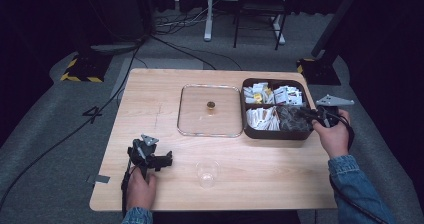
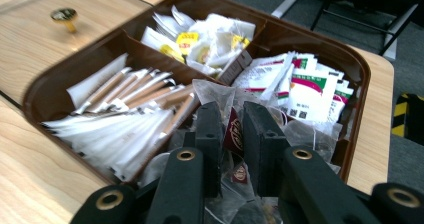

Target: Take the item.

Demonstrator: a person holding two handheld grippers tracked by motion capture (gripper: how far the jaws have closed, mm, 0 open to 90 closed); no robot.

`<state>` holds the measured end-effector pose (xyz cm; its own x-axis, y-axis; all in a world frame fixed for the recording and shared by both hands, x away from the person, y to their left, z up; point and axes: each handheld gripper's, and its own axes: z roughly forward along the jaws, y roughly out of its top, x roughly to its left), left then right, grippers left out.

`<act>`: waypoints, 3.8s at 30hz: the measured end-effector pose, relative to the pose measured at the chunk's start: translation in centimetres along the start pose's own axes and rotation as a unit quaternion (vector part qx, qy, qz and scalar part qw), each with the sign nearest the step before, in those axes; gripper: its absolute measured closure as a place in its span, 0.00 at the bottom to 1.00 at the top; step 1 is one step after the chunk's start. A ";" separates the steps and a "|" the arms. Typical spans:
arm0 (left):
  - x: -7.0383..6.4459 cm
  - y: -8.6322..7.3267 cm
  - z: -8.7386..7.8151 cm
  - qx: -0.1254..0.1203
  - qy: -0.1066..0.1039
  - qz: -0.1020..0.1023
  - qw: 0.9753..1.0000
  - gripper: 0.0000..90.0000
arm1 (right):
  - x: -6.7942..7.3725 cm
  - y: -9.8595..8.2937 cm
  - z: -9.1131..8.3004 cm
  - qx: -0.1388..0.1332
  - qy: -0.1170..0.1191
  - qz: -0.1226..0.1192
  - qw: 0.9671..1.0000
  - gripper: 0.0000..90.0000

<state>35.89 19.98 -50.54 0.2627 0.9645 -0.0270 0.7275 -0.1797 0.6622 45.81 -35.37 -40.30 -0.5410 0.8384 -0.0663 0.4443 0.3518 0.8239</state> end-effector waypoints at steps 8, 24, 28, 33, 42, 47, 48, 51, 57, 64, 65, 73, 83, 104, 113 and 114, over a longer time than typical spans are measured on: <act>0.0 0.0 0.0 0.000 0.000 0.000 1.000 0.00 | 1.0 0.8 -1.4 -0.026 0.025 0.005 0.999 0.88; 0.0 0.0 0.0 0.000 0.000 0.000 1.000 0.00 | 5.0 2.9 -3.9 -0.062 0.085 -0.019 0.994 0.88; 0.0 0.0 0.0 0.000 0.000 0.000 1.000 0.00 | 6.7 3.3 -4.3 -0.069 0.108 -0.029 0.991 0.88; 0.0 0.0 0.0 0.000 0.000 0.000 1.000 0.00 | 8.5 3.7 -4.6 -0.076 0.136 -0.039 0.987 0.88; 0.0 0.0 0.0 0.000 0.000 0.000 1.000 0.00 | 12.8 4.7 -4.7 -0.084 0.193 -0.067 0.975 0.88; 0.0 0.0 0.0 0.000 0.000 0.000 1.000 0.00 | 14.3 5.1 -4.9 -0.092 0.211 -0.074 0.970 0.88; 0.0 0.0 0.0 0.000 0.000 0.000 1.000 0.00 | 14.7 5.2 -5.1 -0.097 0.217 -0.073 0.969 0.88; 0.0 0.0 0.0 0.000 0.000 0.000 1.000 0.00 | 15.9 5.1 -5.4 -0.112 0.236 -0.067 0.963 0.88; 0.0 0.0 0.0 0.000 0.000 0.000 1.000 0.00 | 17.7 4.9 -5.5 -0.118 0.257 -0.073 0.956 0.88; 0.0 0.0 0.0 0.000 0.000 0.000 1.000 0.00 | 19.8 4.8 -5.4 -0.117 0.281 -0.087 0.949 0.88; 0.0 0.0 0.0 0.000 0.000 0.000 1.000 0.00 | 20.3 4.8 -5.5 -0.115 0.286 -0.092 0.947 0.88; 0.0 0.0 0.0 0.000 0.000 0.000 1.000 0.00 | 22.1 4.7 -4.9 -0.113 0.311 -0.102 0.938 0.88; -0.1 0.1 0.0 0.001 0.002 -0.002 1.000 0.00 | 23.8 4.5 -4.0 -0.103 0.328 -0.111 0.932 0.88; -0.1 0.1 0.0 0.001 0.002 -0.003 1.000 0.00 | 26.8 2.6 0.1 -0.051 0.340 -0.138 0.929 0.88; -0.1 0.1 0.0 0.001 0.002 -0.002 1.000 0.00 | 27.5 1.9 1.0 -0.034 0.339 -0.149 0.928 0.88; -0.1 0.1 0.0 0.001 0.002 -0.002 1.000 0.00 | 27.5 1.8 1.0 -0.031 0.339 -0.150 0.928 0.88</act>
<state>35.94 19.89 -50.53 0.2571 0.9660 -0.0270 0.7296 -0.1757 0.6609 32.46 -11.25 -41.21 -0.9684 0.2434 0.0535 0.1692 0.4846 0.8582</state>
